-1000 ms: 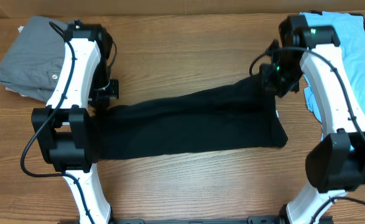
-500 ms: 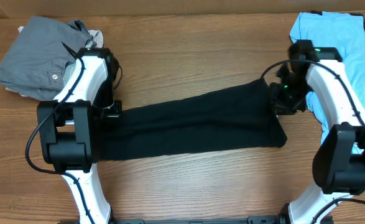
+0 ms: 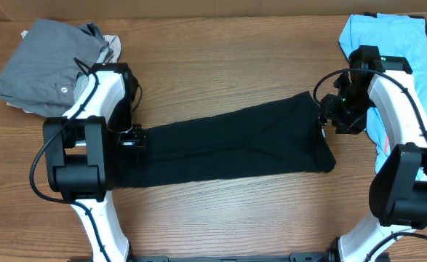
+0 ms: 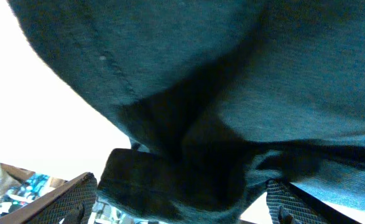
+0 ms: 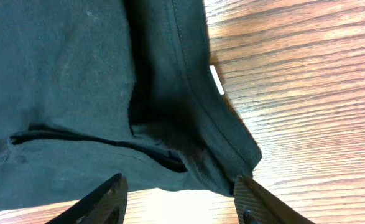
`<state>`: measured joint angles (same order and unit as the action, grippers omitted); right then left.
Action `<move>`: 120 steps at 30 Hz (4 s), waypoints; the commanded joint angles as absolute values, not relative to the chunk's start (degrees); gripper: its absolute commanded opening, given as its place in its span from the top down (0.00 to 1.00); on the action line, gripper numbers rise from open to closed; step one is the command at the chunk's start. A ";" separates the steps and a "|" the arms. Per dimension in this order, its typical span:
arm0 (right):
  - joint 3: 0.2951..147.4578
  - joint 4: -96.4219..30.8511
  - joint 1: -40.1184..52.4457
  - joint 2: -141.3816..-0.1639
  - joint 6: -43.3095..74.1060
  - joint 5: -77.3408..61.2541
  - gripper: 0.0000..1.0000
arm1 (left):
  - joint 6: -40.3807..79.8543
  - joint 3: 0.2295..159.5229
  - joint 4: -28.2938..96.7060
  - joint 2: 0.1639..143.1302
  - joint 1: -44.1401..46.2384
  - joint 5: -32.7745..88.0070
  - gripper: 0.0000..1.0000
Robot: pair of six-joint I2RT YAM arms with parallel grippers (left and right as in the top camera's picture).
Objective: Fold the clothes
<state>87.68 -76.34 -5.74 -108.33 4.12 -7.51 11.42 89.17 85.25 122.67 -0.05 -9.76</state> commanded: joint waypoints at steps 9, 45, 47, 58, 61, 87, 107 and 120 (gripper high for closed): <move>87.50 -76.51 -5.76 -107.68 2.79 -7.81 0.40 | 5.13 89.25 74.08 109.69 -6.48 -0.16 0.04; 87.50 -74.61 -5.76 -107.68 2.85 -9.10 0.36 | -2.55 57.12 41.54 109.62 -10.50 2.37 0.96; 87.50 -74.52 -5.76 -107.68 3.03 -9.15 0.39 | -2.55 57.12 41.58 109.62 -10.52 2.35 0.96; 87.37 -71.31 -5.52 -107.70 3.03 -19.25 0.53 | -2.15 64.77 48.16 109.58 -10.52 5.32 0.96; 87.37 -70.57 -4.95 -107.70 3.03 -20.51 0.76 | -2.15 71.64 54.24 109.56 -10.39 5.63 0.96; 81.60 -62.06 0.25 -107.70 6.00 -22.81 0.91 | 0.47 100.16 73.80 111.90 8.38 8.49 0.96; 81.71 -62.30 -3.25 -107.70 5.82 -22.81 0.85 | 5.41 100.09 70.06 120.66 24.14 12.08 0.56; 81.71 -62.15 -3.25 -107.70 5.80 -22.79 0.74 | 4.71 107.61 81.60 120.62 21.82 4.93 0.33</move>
